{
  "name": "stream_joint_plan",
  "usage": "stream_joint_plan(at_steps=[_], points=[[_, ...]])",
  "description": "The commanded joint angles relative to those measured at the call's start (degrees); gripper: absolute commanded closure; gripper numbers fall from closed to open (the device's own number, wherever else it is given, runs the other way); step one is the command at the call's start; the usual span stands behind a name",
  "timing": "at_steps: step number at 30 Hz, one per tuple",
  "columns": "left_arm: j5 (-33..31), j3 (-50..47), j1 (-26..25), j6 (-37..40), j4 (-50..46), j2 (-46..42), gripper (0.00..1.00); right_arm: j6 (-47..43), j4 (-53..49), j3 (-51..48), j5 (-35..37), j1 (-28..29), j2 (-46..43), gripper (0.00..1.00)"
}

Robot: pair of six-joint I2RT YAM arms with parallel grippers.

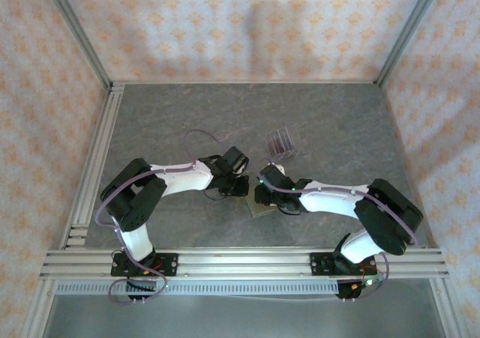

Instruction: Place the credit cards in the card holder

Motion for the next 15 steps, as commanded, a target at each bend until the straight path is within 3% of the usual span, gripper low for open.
stream_joint_plan(at_steps=[1, 15], points=[[-4.98, -2.60, 0.37, 0.13, -3.83, 2.87, 0.88, -1.00, 2.35, -0.30, -2.00, -0.22, 1.12, 0.57], [-4.66, -2.63, 0.36, 0.04, -3.53, 2.67, 0.88, -3.03, -4.04, 2.32, 1.56, -0.22, -1.49, 0.92]])
